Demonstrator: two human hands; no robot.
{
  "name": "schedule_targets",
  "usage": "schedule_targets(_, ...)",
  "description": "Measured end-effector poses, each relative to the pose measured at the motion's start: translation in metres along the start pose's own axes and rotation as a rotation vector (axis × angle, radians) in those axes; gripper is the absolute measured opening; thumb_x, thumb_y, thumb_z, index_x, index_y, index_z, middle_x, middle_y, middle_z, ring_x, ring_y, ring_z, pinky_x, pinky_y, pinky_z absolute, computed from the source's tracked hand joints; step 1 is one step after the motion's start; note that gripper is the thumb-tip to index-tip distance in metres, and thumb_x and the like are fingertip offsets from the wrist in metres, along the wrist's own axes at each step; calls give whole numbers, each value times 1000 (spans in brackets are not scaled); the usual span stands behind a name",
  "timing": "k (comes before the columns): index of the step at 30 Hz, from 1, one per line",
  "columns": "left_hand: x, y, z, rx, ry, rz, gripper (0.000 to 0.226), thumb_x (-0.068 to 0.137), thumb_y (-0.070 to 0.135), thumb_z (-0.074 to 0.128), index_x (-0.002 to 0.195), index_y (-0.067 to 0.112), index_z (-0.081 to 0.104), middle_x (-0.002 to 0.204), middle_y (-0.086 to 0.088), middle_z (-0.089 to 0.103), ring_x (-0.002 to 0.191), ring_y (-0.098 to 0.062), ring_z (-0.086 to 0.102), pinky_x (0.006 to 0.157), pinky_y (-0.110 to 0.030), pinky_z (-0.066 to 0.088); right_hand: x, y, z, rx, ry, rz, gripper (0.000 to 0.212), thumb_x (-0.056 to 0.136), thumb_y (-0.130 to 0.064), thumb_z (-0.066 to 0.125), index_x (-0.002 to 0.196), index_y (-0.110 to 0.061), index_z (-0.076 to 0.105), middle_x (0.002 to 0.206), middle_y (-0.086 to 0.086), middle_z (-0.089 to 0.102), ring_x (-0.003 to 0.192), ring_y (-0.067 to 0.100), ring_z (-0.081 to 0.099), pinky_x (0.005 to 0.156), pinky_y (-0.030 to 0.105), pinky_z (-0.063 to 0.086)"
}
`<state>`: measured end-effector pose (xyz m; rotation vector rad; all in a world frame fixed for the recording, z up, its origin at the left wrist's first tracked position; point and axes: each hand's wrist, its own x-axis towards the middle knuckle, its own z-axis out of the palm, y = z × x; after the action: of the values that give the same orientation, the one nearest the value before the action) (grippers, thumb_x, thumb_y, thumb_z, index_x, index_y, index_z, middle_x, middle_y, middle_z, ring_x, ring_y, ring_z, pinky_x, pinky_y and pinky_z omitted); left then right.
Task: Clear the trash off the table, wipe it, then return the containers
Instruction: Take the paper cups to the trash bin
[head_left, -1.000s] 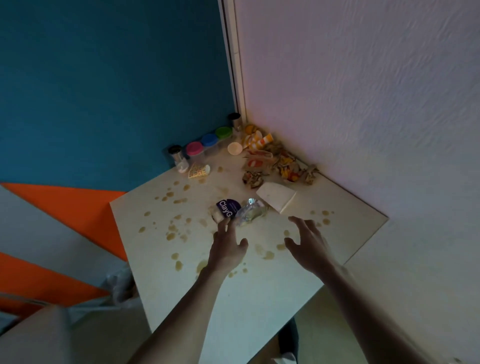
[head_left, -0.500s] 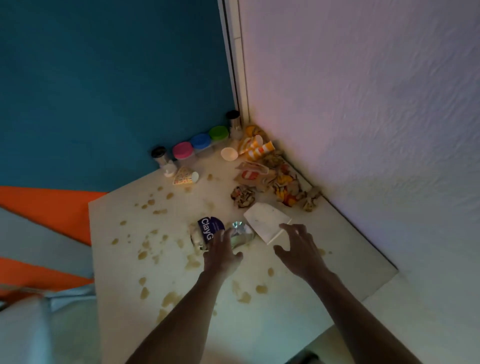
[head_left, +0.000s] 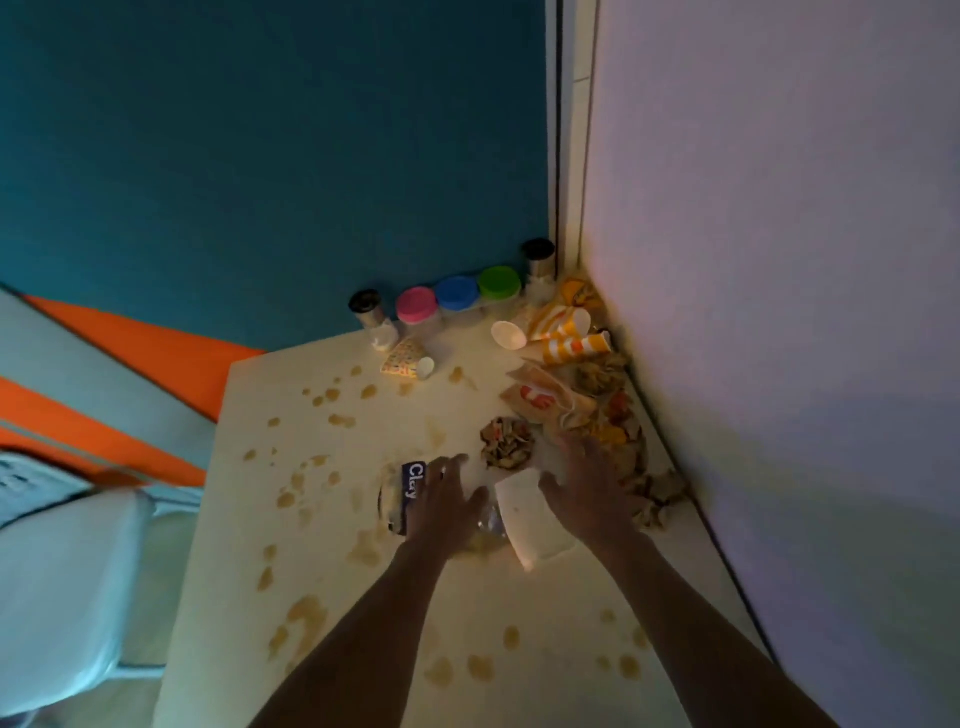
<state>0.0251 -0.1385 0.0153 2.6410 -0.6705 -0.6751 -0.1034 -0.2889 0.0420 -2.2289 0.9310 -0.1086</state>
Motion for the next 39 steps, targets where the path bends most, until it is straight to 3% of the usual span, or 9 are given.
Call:
schedule_targets(6, 67, 18, -32, -219, 142, -205, 58, 98, 52, 52, 149, 30, 37, 154, -10, 36, 133, -40, 46, 105, -50, 41, 89, -12, -22, 26, 115, -150, 48, 85, -43, 57, 132, -34, 54, 133, -5, 54, 122, 19, 46, 102, 40, 42)
schedule_targets(12, 153, 25, -60, -524, 238, -429, 67, 97, 49, 56, 153, 22, 29, 150, -19, 41, 133, -41, 46, 103, -46, 40, 187, -5, -29, -227, 139, -120, 50, 83, -47, 69, 123, -17, 61, 123, 11, 60, 113, 33, 54, 91, 44, 46)
schedule_targets(16, 220, 14, -61, -691, 302, -588, 78, 91, 56, 60, 153, 24, 24, 145, -22, 43, 122, -45, 51, 102, -54, 47, 233, -6, -31, -369, 9, -128, 66, 77, -50, 42, 133, -18, 55, 136, 12, 51, 123, 37, 47, 100, 49, 38)
schedule_targets(20, 273, 0, -54, -830, 355, -731, 93, 84, 62, 68, 153, 31, 15, 147, -19, 35, 123, -48, 48, 98, -61, 49, 263, 1, -18, -599, -96, -121, 57, 88, -46, 56, 141, -30, 42, 149, 2, 39, 131, 30, 43, 102, 48, 34)
schedule_targets(27, 301, -3, -34, -882, 407, -899, 105, 74, 36, 81, 152, 27, 12, 142, -20, 37, 120, -46, 51, 97, -57, 51, 277, 24, 1, -731, -277, -90, 58, 91, -41, 56, 144, -36, 35, 147, 0, 33, 126, 35, 45, 102, 51, 37)
schedule_targets(30, 282, 1, -29, -948, 462, -820, 92, 62, 25, 85, 141, 12, 38, 129, -17, 55, 110, -40, 60, 88, -51, 57, 272, 34, -2, -656, -320, -64, 58, 94, -40, 55, 146, -38, 31, 153, -3, 32, 135, 32, 41, 107, 56, 34)
schedule_targets(33, 252, 25, -27, -953, 449, -539, 47, 72, 15, 85, 113, 15, 63, 106, -6, 71, 92, -23, 68, 71, -34, 56, 267, 29, -19, -517, -272, -54, 63, 91, -43, 58, 148, -36, 30, 154, -5, 36, 138, 29, 40, 108, 53, 36)
schedule_targets(35, 233, 49, -27, -1003, 421, -349, 38, 78, 15, 84, 107, 22, 62, 99, 4, 72, 87, -14, 69, 67, -29, 55, 264, 20, -37, -449, -227, -35, 66, 86, -43, 62, 145, -35, 35, 144, -4, 49, 129, 28, 50, 101, 45, 45)
schedule_targets(39, 221, 78, -25, -974, 394, -122, 46, 76, 23, 87, 115, 27, 61, 111, -1, 70, 87, -11, 72, 61, -23, 58, 261, 3, -66, -206, -206, 53, 58, 76, -55, 67, 128, -36, 48, 121, -4, 63, 111, 26, 60, 90, 38, 48)
